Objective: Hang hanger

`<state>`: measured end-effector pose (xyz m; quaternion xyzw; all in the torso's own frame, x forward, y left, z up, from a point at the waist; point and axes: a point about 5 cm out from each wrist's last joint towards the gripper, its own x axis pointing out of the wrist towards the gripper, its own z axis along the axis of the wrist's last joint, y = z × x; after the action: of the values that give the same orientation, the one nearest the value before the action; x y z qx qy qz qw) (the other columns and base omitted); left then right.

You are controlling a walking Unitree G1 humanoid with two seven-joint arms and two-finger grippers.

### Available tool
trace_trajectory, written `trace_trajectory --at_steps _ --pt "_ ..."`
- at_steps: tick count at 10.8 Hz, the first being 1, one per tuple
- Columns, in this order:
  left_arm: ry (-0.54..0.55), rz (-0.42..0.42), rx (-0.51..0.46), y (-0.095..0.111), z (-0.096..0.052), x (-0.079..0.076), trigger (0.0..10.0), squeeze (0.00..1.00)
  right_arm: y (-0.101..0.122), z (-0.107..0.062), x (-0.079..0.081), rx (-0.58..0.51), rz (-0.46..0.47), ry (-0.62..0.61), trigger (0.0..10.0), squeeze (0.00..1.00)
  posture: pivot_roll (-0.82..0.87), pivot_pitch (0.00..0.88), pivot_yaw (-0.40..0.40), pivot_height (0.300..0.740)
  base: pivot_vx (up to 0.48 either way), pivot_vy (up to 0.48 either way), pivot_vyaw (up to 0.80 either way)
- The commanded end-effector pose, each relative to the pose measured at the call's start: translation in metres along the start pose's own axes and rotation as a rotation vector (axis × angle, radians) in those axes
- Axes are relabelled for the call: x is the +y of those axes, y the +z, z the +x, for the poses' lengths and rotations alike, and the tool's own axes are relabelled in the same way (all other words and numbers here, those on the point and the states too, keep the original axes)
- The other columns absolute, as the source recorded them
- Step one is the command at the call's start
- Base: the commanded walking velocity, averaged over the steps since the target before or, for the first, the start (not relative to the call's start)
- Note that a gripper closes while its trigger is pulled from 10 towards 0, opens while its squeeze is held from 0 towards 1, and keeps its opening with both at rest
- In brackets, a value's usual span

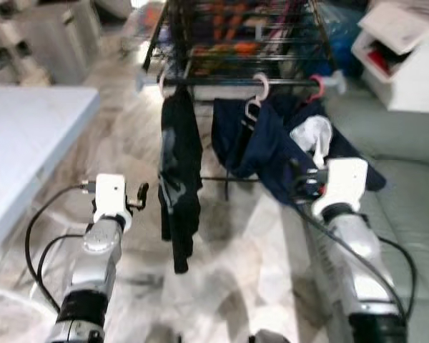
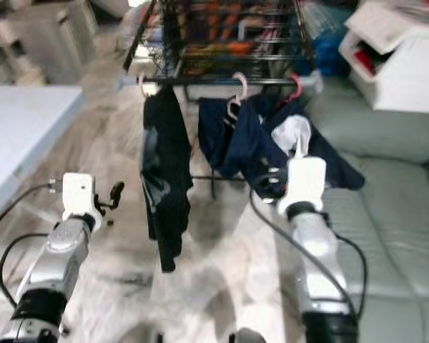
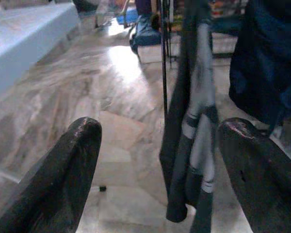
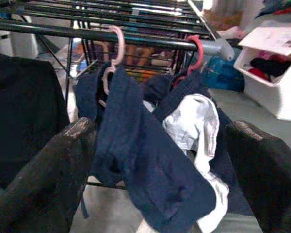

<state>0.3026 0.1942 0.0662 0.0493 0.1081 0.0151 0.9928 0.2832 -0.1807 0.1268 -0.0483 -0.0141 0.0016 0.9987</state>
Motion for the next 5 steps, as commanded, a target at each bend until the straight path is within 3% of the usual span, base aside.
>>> trace_trajectory --at_steps 1,5 --pt "0.030 0.029 -0.008 0.0007 0.0002 0.0098 10.0 0.00 0.0039 0.0030 0.0080 -0.010 0.015 0.017 10.0 0.00 -0.08 0.011 0.010 0.740 0.000 0.480 0.00" --pt "0.032 0.030 -0.030 0.0022 0.0009 0.0064 10.0 0.00 0.0037 0.0053 0.0083 -0.014 0.014 0.017 10.0 0.00 -0.08 0.010 0.007 0.740 0.000 0.480 0.00"
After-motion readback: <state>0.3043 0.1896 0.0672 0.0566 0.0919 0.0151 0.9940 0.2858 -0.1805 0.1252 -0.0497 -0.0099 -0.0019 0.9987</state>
